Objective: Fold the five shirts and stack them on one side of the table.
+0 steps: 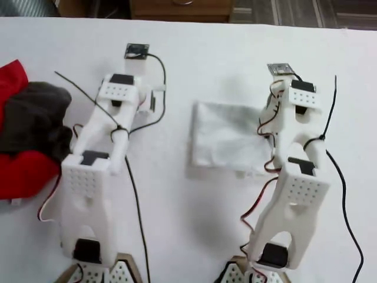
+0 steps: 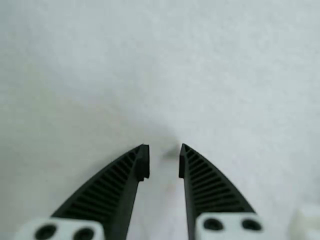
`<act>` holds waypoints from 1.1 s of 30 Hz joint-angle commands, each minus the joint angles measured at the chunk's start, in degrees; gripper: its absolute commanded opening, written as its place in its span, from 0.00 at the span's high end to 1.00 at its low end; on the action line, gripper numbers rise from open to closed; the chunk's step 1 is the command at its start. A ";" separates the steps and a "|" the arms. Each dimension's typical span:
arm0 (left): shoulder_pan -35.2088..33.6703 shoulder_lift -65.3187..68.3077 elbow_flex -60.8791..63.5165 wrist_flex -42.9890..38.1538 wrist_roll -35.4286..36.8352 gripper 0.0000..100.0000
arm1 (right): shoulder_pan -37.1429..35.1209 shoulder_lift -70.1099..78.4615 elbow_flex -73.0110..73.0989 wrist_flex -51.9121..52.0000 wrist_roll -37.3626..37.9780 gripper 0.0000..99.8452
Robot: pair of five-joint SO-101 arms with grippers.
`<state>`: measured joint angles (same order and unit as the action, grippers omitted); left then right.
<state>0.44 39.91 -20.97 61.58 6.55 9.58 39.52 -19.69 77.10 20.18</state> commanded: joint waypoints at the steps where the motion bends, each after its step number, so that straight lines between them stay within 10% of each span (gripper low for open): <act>1: -0.26 -0.26 -1.89 -0.70 0.62 0.87 | 4.09 0.13 -4.84 0.40 0.35 0.98; 33: -0.18 2.64 -3.82 -0.26 0.62 0.87 | 19.82 31.25 -62.95 -6.73 8.00 0.98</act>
<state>0.44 42.81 -23.16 61.67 6.64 26.81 71.60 -79.47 72.88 30.46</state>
